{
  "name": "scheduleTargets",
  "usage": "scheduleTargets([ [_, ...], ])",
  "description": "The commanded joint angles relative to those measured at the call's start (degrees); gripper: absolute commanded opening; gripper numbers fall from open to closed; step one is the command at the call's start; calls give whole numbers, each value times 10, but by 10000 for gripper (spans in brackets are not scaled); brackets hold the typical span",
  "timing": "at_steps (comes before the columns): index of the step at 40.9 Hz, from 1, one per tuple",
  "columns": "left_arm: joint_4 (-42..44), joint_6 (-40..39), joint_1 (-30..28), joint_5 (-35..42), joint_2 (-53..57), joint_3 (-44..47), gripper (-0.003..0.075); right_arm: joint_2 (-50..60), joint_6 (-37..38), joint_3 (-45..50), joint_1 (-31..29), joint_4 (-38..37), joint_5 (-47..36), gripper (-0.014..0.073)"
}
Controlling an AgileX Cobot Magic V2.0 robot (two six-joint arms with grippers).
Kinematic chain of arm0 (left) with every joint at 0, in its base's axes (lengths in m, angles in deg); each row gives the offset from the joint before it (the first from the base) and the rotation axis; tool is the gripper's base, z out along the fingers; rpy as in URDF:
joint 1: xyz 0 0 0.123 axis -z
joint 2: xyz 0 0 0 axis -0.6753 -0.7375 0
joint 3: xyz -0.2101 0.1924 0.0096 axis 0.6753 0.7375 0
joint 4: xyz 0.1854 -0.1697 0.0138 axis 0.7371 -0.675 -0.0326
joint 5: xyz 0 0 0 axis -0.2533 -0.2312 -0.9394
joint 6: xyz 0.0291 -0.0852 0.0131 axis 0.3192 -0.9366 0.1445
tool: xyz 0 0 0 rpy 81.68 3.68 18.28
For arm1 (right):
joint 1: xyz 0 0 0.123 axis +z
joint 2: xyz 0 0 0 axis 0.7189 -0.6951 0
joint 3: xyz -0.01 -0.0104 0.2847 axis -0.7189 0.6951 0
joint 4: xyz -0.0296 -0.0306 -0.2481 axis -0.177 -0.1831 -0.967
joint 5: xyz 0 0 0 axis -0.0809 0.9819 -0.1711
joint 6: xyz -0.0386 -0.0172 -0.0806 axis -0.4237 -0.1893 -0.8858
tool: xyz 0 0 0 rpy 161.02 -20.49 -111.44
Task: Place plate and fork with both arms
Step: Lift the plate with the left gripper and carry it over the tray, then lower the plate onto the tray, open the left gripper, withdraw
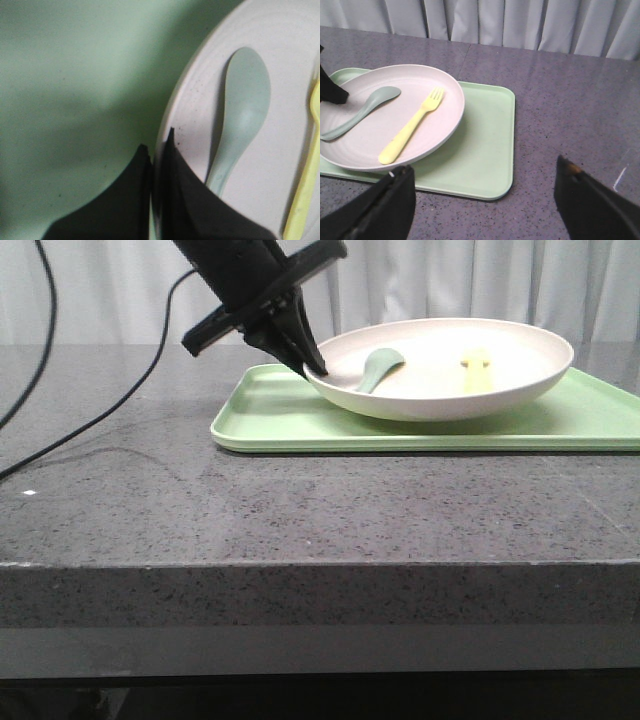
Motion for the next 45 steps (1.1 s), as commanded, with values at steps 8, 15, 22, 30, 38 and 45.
scheduleTargets([
  [8, 0, -31, 9, 8, 24, -45, -18, -5, -1, -21, 14, -6, -42, 592],
  [15, 0, -31, 9, 10, 24, -45, -17, -5, -1, -21, 16, -6, -43, 592],
  [22, 0, -30, 9, 21, 24, -45, -17, -5, -1, -21, 16, -6, -43, 592],
  [30, -3, -29, 9, 28, 24, -45, -16, -5, -1, -21, 16, -6, -43, 592],
  [38, -3, -23, 10, 28, 24, -45, 36, -5, -1, -21, 16, -6, -43, 592],
  [45, -3, -8, 19, 31, 24, -45, 193, -5, -1, -21, 16, -6, -43, 592],
])
